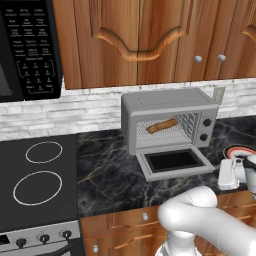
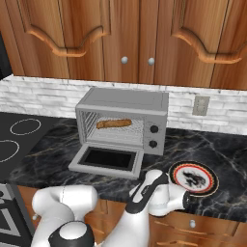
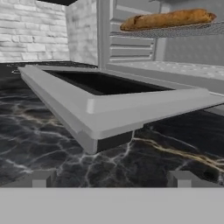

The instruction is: Pull the toaster oven rack outwards. Pick up the baguette from the plate and place it on the toaster oven rack. Close the toaster oven door fully and set the temperature to the lowest setting.

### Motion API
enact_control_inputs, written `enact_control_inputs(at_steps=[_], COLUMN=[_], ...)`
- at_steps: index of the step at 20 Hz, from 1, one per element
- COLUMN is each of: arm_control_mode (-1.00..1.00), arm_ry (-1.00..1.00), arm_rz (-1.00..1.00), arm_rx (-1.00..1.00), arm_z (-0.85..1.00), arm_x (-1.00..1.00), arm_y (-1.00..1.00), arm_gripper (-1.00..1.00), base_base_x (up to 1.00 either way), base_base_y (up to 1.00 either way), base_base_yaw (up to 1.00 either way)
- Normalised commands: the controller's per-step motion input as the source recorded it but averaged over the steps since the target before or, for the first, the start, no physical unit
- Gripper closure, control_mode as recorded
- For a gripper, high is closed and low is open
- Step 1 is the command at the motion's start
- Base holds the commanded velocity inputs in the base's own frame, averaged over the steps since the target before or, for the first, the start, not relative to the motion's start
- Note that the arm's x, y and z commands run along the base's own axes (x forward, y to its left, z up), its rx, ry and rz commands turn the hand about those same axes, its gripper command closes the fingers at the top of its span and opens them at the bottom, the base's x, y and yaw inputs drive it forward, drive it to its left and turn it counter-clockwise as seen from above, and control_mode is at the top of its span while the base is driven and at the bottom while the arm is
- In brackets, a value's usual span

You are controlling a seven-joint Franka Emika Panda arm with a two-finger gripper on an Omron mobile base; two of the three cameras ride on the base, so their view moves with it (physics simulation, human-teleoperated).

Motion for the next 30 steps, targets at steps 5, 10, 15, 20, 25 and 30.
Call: enact_control_inputs(at_steps=[5, 10, 15, 20, 25, 30], arm_control_mode=[-1.0, -1.0, -1.0, -1.0, -1.0, -1.0], arm_ry=[0.06, 0.01, 0.0, 0.0, 0.0, 0.02], arm_rz=[0.0, 0.0, 0.0, 0.0, 0.05, 0.08], arm_rx=[0.03, 0.05, 0.03, 0.08, 0.15, 0.19], arm_z=[-0.33, -0.25, -0.06, -0.09, 0.0, 0.0], arm_x=[0.06, 0.1, 0.08, 0.0, 0.0, 0.0], arm_y=[0.09, 0.21, 0.2, 0.31, 0.29, 0.41], arm_gripper=[-1.0, -1.0, -1.0, -1.0, -1.0, -1.0], base_base_x=[0.0, 0.0, 0.0, 0.0, 0.0, 0.0], base_base_y=[0.0, 0.0, 0.0, 0.0, 0.0, 0.0], base_base_yaw=[0.0, 0.0, 0.0, 0.0, 0.0, 0.0])
